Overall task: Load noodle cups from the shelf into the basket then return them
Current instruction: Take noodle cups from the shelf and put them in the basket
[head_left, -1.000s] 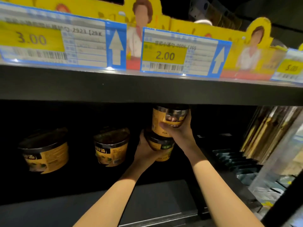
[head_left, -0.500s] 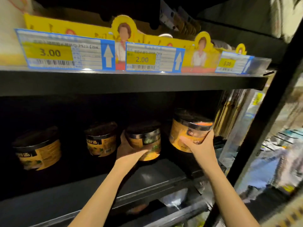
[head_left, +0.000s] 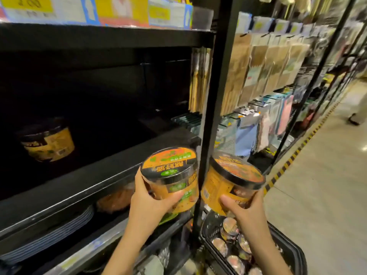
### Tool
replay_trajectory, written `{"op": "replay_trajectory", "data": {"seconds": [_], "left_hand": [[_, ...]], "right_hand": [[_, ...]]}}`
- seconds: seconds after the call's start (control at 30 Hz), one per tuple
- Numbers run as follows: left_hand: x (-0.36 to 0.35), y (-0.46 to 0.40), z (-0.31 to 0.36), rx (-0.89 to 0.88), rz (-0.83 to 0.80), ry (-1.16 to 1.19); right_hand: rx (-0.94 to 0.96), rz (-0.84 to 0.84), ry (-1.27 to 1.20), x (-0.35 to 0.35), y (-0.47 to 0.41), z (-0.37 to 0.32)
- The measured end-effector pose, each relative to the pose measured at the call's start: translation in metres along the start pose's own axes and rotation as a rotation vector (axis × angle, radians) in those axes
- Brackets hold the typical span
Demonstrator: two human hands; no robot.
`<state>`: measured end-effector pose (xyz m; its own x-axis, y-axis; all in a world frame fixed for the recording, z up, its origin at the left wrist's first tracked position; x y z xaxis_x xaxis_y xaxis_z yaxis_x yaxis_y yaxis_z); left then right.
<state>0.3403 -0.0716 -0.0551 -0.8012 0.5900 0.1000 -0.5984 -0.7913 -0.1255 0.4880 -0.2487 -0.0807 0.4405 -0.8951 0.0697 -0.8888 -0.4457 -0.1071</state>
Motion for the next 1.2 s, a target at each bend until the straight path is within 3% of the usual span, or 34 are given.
{"op": "replay_trajectory", "data": {"seconds": [0.23,0.53,0.97,1.13,1.2], "left_hand": [[-0.1,0.087,-0.061,0.286,-0.147,0.113],[-0.157,0.145,-0.117,0.499,-0.228,-0.063],[-0.269,-0.002,-0.22,0.52,-0.358,-0.332],[-0.331,-0.072,-0.276,0.443,-0.484,-0.453],[-0.352,-0.09,-0.305,0.487,-0.526,-0.459]], "right_hand": [[-0.252,0.282,-0.033,0.118,0.084,0.062],[-0.498,0.457,-0.041,0.189,0.135,0.137],[-0.728,0.534,0.002,0.204,0.019,0.247],[-0.879,0.575,-0.006,0.2,-0.054,0.311],[-0.912,0.592,0.033,0.2,-0.081,0.336]]}}
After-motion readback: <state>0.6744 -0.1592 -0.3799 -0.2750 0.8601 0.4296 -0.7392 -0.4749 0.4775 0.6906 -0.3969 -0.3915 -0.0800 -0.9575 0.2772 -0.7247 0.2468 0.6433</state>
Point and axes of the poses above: each hand's wrist, its own y-axis away from the middle knuckle, its own x-axis out of the back of the hand, z = x × y, the point moved 5 cm from there along -y, towards the middle knuckle, and after that the axes turned 4 degrees about y, right-handed, at the moved point
